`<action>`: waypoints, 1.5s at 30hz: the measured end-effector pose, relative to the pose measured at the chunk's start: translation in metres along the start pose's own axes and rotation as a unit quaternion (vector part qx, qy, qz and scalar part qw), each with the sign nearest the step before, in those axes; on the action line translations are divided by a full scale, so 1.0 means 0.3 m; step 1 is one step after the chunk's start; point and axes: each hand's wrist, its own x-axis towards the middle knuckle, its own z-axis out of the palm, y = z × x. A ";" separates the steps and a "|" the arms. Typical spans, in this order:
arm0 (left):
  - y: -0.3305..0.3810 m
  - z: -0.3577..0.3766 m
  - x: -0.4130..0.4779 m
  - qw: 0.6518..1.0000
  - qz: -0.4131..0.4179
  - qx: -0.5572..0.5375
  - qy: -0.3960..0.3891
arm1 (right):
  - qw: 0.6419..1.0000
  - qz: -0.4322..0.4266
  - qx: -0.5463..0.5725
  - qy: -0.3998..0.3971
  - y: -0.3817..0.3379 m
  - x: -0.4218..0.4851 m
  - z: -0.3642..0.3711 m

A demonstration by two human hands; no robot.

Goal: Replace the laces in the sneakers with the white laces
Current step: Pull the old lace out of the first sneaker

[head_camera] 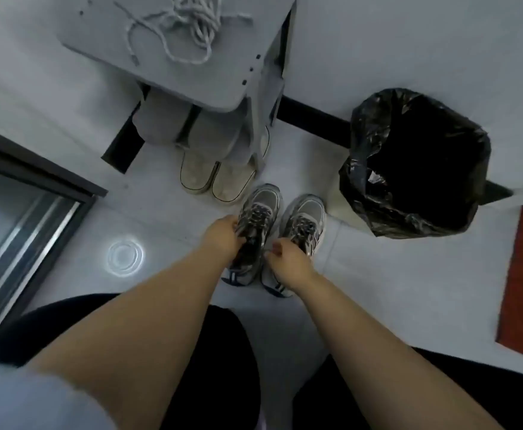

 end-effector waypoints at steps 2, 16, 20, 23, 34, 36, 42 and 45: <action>-0.001 0.023 0.045 1.000 0.002 0.009 -0.006 | 1.000 -0.010 -0.004 -0.006 -0.001 0.056 0.006; 0.048 0.053 0.056 0.997 0.022 0.018 0.074 | 0.980 0.032 0.184 -0.068 0.030 0.053 0.064; 0.134 -0.051 -0.054 0.996 0.065 0.017 0.054 | 0.983 0.045 0.167 0.052 -0.018 -0.052 -0.040; 0.199 -0.139 -0.191 0.992 0.102 -0.015 0.072 | 0.985 0.011 0.096 0.145 -0.080 -0.166 -0.132; 0.260 -0.297 -0.793 0.963 0.213 -0.124 0.112 | 0.951 -0.144 -0.048 0.269 -0.244 -0.801 -0.279; 0.255 -0.287 -0.853 0.961 0.224 -0.124 0.108 | 0.948 -0.152 0.000 0.280 -0.208 -0.863 -0.251; 0.265 -0.234 -0.971 0.958 0.241 -0.111 0.106 | 0.927 -0.189 0.152 0.286 -0.095 -0.969 -0.218; 0.256 -0.238 -0.982 0.959 0.236 -0.098 0.120 | 0.935 -0.204 0.143 0.253 -0.083 -0.971 -0.224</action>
